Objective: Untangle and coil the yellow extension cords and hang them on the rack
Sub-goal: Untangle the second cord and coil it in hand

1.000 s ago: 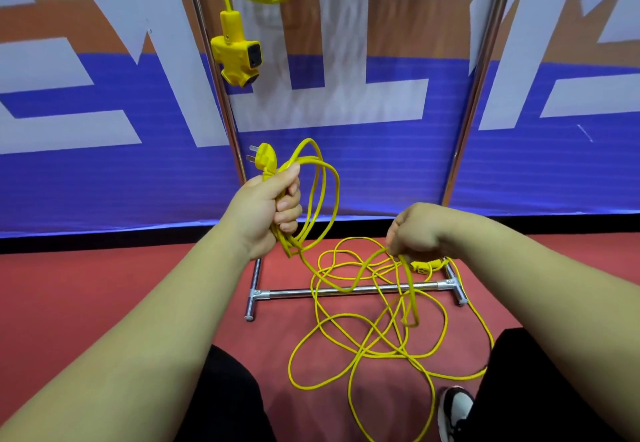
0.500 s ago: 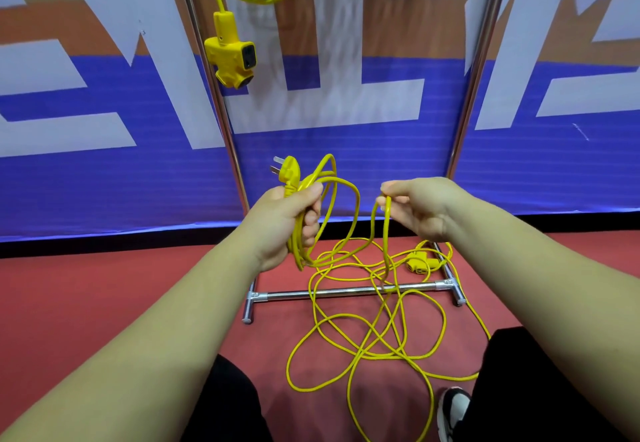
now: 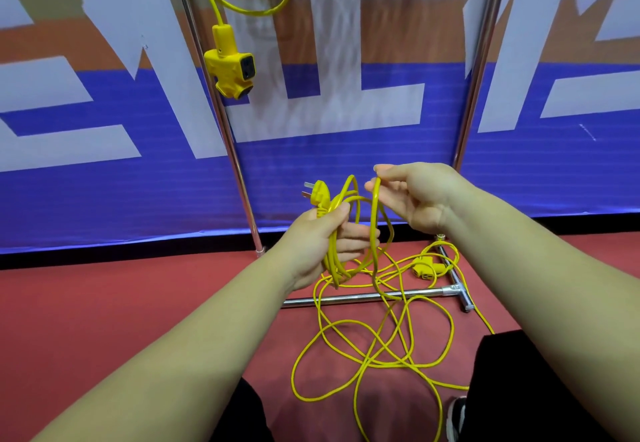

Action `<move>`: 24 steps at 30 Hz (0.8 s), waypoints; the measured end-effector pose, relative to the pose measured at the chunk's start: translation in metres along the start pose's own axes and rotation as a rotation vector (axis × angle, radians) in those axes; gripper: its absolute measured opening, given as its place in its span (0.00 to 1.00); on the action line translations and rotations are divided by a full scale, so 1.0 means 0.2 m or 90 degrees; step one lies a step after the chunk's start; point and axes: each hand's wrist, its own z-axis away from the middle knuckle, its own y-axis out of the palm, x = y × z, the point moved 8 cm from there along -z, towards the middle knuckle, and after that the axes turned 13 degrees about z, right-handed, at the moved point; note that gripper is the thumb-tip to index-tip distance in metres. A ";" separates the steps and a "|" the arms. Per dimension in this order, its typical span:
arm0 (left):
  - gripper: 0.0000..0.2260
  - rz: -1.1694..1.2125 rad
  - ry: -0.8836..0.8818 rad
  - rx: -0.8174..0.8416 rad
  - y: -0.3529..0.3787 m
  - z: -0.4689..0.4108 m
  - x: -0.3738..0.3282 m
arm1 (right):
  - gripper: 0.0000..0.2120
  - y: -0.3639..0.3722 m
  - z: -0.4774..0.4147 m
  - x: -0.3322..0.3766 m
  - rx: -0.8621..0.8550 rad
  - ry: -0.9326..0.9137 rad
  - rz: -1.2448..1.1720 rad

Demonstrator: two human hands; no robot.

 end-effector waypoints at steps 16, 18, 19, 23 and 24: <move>0.07 -0.029 -0.028 0.033 -0.04 0.00 -0.09 | 0.12 0.01 0.00 0.06 0.044 -0.201 0.436; 0.07 0.019 -0.039 0.056 -0.04 0.01 -0.11 | 0.12 0.00 0.00 0.08 0.029 -0.261 0.503; 0.07 0.042 -0.046 0.072 -0.05 0.02 -0.12 | 0.12 0.00 -0.01 0.09 0.026 -0.282 0.521; 0.06 0.119 -0.082 0.162 -0.04 0.07 -0.16 | 0.31 -0.01 -0.03 0.08 0.049 -0.310 0.596; 0.06 0.140 -0.096 0.195 -0.04 0.08 -0.17 | 0.39 -0.01 -0.04 0.07 0.066 -0.307 0.615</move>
